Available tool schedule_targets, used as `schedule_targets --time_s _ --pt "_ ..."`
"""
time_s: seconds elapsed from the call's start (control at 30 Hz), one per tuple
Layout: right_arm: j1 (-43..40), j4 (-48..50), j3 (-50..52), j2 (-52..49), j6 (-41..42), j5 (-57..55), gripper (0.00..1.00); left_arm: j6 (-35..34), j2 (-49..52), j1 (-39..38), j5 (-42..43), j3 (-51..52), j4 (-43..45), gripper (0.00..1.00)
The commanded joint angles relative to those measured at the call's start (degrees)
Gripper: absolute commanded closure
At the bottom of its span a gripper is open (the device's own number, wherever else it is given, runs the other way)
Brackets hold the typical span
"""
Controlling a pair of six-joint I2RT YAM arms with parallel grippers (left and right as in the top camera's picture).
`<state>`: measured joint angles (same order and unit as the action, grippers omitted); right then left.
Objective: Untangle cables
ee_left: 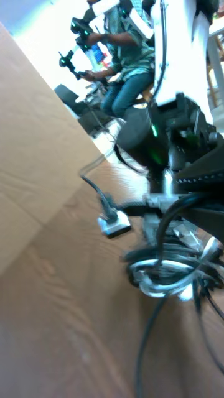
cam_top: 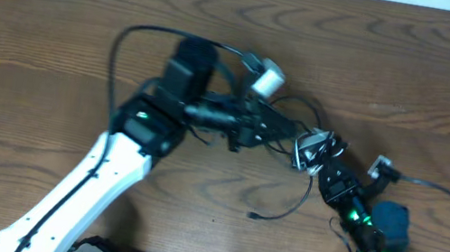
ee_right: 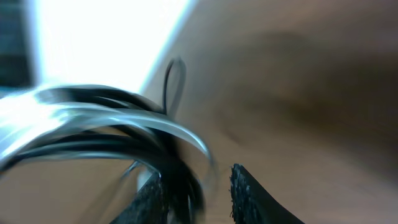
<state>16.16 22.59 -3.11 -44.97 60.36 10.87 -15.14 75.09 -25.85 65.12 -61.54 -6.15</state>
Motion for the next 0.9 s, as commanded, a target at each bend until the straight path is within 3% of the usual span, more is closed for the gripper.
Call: schedule_targets --time_s 0.0,0.17,0.37,0.5,0.7,0.8,0.87 --pt "-0.9 -3.4 2.8 -1.5 -2.1 -12.3 0.73 -0.2 -5.2 4.6 7.8 -3.5 1.6 0.92" --pt "-0.9 -3.4 2.8 -1.5 -2.6 -11.2 0.71 -0.2 -5.1 9.0 6.0 -3.5 1.9 0.92" --pt "-0.9 0.3 2.8 -1.5 -3.7 -3.8 0.68 -0.2 -4.3 8.9 3.0 -3.5 1.4 0.92" --pt "-0.9 3.8 2.8 -1.5 -3.7 2.9 0.6 -0.2 -4.2 8.6 -2.2 -3.5 -4.5 0.92" --pt "-0.9 5.2 2.8 -1.5 -3.6 5.8 0.59 -0.6 -3.5 8.6 -12.5 -3.4 -14.5 0.92" --pt "-0.9 5.0 2.8 -1.5 -3.6 5.8 0.59 -5.0 -2.7 8.3 -15.2 -3.4 -14.8 0.92" --pt "-0.9 5.0 2.8 -1.5 -3.7 5.8 0.57 -10.4 -2.1 7.2 -21.8 -3.4 -14.6 0.92"
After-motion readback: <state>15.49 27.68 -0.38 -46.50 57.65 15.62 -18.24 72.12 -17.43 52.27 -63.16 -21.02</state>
